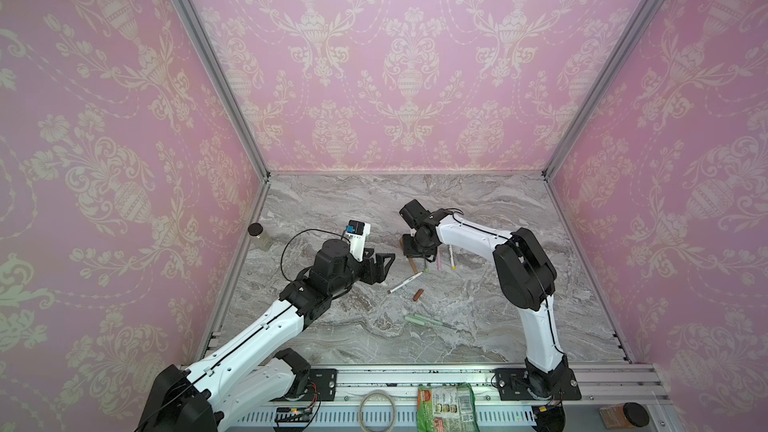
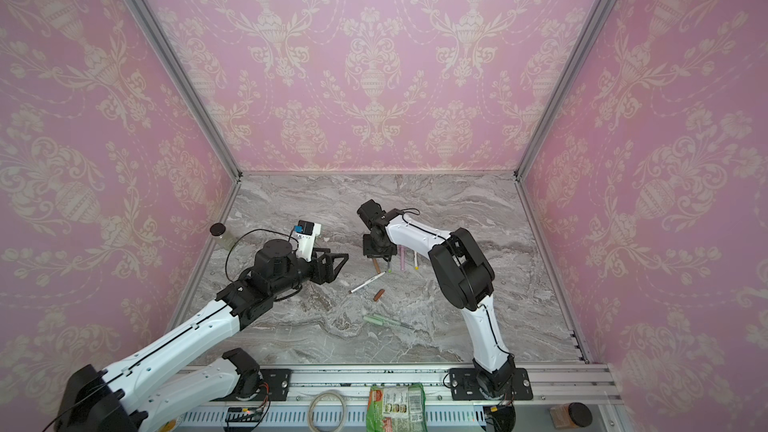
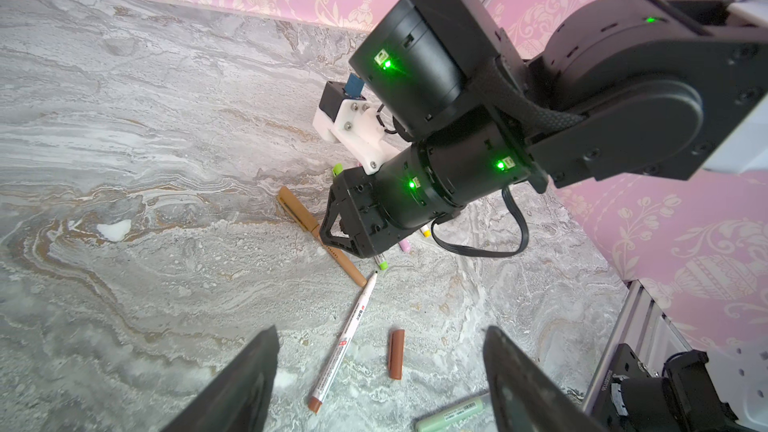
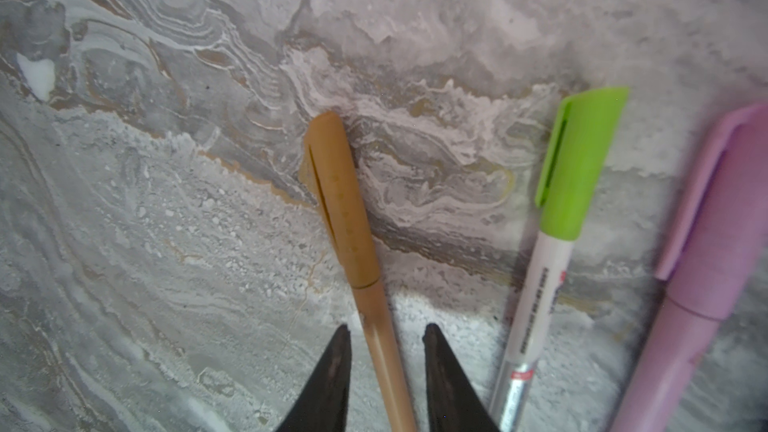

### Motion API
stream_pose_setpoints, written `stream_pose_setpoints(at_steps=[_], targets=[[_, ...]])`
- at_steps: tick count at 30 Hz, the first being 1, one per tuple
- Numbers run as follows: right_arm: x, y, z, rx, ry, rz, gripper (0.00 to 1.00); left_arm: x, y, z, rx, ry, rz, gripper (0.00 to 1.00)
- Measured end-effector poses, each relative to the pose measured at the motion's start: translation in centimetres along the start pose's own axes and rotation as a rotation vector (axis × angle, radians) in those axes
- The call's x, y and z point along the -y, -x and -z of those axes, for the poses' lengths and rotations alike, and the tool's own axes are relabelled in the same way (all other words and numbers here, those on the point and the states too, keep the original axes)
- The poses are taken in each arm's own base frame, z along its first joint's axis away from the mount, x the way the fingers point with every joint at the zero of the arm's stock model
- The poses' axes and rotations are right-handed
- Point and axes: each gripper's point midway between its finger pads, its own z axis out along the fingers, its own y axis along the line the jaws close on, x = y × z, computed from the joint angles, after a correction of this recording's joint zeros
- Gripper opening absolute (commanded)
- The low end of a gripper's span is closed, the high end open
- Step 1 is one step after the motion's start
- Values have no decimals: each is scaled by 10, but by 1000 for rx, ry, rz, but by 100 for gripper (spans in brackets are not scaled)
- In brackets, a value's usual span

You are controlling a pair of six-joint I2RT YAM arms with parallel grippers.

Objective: Insert the pens into the pen caps
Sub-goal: 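Lay the brown pen on the table and open the right gripper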

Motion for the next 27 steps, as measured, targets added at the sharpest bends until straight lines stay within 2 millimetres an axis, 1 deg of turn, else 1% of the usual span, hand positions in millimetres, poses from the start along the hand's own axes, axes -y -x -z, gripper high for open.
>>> stream_pose_setpoints(at_steps=[3,7,12,17,24,25,27], targets=[[-2,-2,-4,-4,-8,7,27,0,1,1,6,4,-1,80],[1,-4,-7,-8,-29,-2,24,2,5,5,21,-3,-4,80],[0,0,-9,6,-48,-25,17,2,6,6,24,-4,-4,80],[0,1,-9,18,-63,-53,14,1,6,7,29,-1,-3,81],[1,3,-9,36,-78,-108,14,-1,4,10,35,3,-2,82],[1,3,-9,39,-80,-116,15,-2,4,10,36,4,-1,82],[2,3,-9,42,-82,-131,21,-3,4,11,38,6,-1,83]])
